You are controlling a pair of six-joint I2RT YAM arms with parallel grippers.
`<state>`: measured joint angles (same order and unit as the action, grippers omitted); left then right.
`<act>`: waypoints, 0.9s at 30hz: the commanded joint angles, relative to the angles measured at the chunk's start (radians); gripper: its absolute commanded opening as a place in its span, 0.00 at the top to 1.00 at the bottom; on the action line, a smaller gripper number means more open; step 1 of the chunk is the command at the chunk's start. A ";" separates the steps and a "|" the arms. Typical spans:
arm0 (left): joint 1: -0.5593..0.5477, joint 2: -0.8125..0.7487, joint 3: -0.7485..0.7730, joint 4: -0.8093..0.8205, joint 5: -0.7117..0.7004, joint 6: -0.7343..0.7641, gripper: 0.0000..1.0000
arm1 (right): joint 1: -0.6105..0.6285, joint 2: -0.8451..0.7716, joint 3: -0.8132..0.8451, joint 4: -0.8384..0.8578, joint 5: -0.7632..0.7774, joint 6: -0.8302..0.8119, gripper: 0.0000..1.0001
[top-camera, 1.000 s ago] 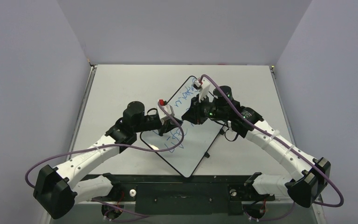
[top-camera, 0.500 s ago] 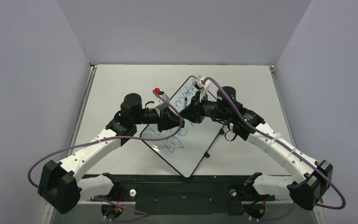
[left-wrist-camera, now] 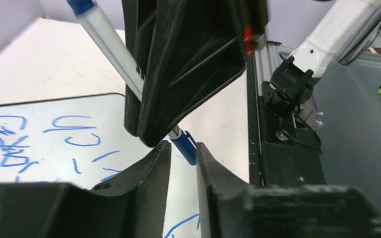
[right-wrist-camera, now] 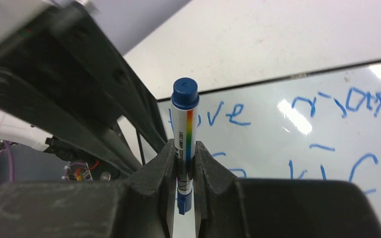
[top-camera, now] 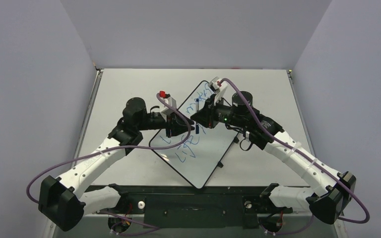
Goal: Write a sentence on the whiteboard
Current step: Put down the whiteboard marker at the center of the board.
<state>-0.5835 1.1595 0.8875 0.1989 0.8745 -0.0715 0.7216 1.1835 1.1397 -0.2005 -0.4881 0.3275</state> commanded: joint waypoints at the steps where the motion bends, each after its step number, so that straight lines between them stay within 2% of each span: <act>1: 0.023 -0.124 0.055 0.135 -0.075 0.066 0.69 | -0.009 0.016 0.016 -0.194 0.088 0.045 1.00; 7: 0.041 -0.190 0.012 0.077 -0.194 0.066 0.43 | -0.031 0.017 0.071 -0.279 0.205 0.047 1.00; 9: 0.042 -0.213 0.004 0.044 -0.254 0.067 0.39 | -0.045 0.019 0.088 -0.306 0.269 0.049 1.00; 12: 0.042 -0.264 -0.013 -0.028 -0.361 0.056 0.38 | -0.100 0.021 0.103 -0.343 0.361 0.063 1.00; 16: 0.042 -0.340 -0.033 -0.167 -0.574 0.029 0.38 | -0.206 0.042 0.100 -0.399 0.492 0.093 1.00; 21: 0.042 -0.440 -0.051 -0.370 -0.831 0.003 0.38 | -0.301 0.082 0.073 -0.480 0.769 0.129 1.00; 27: 0.042 -0.559 -0.114 -0.510 -1.065 -0.011 0.37 | -0.407 0.090 -0.065 -0.368 0.994 0.225 1.00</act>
<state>-0.5476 0.6655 0.8143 -0.1844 0.0368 -0.0551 0.3576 1.2728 1.1458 -0.6289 0.2630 0.4721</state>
